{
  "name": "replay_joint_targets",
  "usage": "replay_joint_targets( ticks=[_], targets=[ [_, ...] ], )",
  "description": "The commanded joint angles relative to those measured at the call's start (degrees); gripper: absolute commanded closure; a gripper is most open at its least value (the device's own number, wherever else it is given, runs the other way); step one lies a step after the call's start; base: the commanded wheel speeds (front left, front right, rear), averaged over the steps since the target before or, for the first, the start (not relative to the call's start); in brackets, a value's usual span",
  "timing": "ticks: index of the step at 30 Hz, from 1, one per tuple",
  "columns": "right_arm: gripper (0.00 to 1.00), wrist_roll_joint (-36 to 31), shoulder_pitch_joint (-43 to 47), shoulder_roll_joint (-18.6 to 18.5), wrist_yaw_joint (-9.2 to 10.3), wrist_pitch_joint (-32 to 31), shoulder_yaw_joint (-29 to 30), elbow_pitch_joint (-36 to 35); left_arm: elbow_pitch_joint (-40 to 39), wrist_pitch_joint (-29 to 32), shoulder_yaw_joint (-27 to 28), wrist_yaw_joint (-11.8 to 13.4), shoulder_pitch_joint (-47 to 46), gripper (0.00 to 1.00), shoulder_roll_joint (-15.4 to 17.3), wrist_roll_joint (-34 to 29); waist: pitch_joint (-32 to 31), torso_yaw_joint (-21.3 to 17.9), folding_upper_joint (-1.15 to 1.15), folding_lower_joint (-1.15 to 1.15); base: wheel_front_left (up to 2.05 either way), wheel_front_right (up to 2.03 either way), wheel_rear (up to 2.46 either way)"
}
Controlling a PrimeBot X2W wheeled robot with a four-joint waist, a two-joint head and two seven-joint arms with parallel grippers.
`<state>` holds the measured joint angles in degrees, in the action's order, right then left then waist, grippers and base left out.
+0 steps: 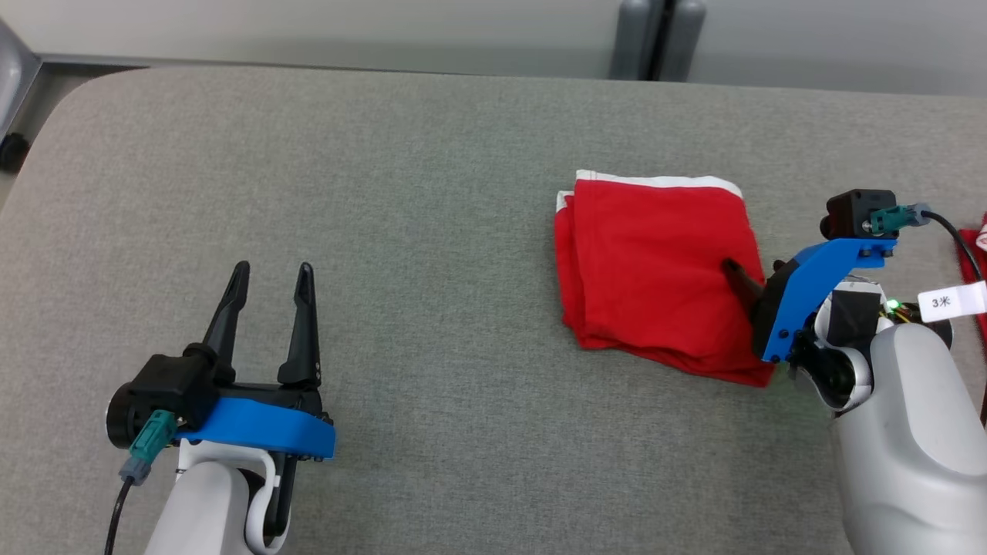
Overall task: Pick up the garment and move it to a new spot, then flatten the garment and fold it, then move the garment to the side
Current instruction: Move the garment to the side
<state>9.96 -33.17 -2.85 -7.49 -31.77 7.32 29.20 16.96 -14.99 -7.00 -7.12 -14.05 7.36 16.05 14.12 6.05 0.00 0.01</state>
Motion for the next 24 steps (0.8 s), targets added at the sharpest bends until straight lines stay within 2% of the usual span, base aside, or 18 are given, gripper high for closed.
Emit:
replay_joint_targets(
  ticks=[1,5,6,7,11,15,18,21,24],
  targets=[
    [0.0,-1.6,-1.8,-0.1,-0.01,-0.1,1.6,2.6,-0.3,-0.2,-0.6,-0.4,-1.3,0.0,-0.2,-0.4,2.7,2.7,0.0,-0.01,0.0,0.0,0.0],
    [0.0,-1.4,-3.2,0.1,-0.01,-0.3,1.9,8.1,0.3,-0.3,-1.4,-0.4,-1.5,0.0,-0.8,-0.3,3.2,3.5,0.0,-0.01,0.0,0.0,0.0],
    [0.38,-1.5,-3.0,0.2,-0.01,-0.3,1.1,9.2,0.4,-0.3,-1.4,-0.4,-1.4,0.0,-0.9,-0.3,3.2,3.5,0.0,-0.01,0.0,0.0,0.0],
    [1.0,-1.5,-2.8,0.3,-0.05,-0.6,0.0,10.0,0.5,-0.3,-1.4,-0.4,-1.2,0.0,-1.0,-0.1,3.1,3.3,0.0,-0.01,0.0,0.0,0.0],
    [1.0,-2.0,-3.7,0.1,-0.06,-0.1,-3.1,9.6,0.5,-0.2,-1.2,-0.5,-0.6,0.0,-0.9,0.0,2.8,2.1,0.0,-0.01,0.0,0.0,0.0],
    [1.0,-2.2,-6.0,-3.7,0.0,-0.4,-9.2,5.4,0.0,-0.3,-0.2,-0.5,0.0,0.0,-0.1,-0.2,2.5,-1.5,0.0,-0.01,0.0,0.0,0.0],
    [1.0,-0.1,-8.1,-7.8,-0.01,-1.9,-16.1,1.4,-0.8,-0.3,0.5,-0.5,0.1,0.0,0.6,-0.5,2.5,-4.8,0.0,-0.01,0.0,0.0,0.0],
    [1.0,2.1,-9.9,-14.2,-0.01,-3.8,-22.4,-2.7,-1.8,-0.3,0.8,-0.4,0.2,0.0,0.7,-0.9,2.9,-8.5,0.0,-0.01,0.0,0.0,0.0],
    [1.0,5.2,-11.9,-19.9,-0.01,-5.1,-26.2,-6.0,-3.2,-0.2,1.0,-0.4,0.0,0.0,0.9,-1.3,4.1,-12.2,0.0,-0.01,0.0,0.0,0.0]
  ],
)
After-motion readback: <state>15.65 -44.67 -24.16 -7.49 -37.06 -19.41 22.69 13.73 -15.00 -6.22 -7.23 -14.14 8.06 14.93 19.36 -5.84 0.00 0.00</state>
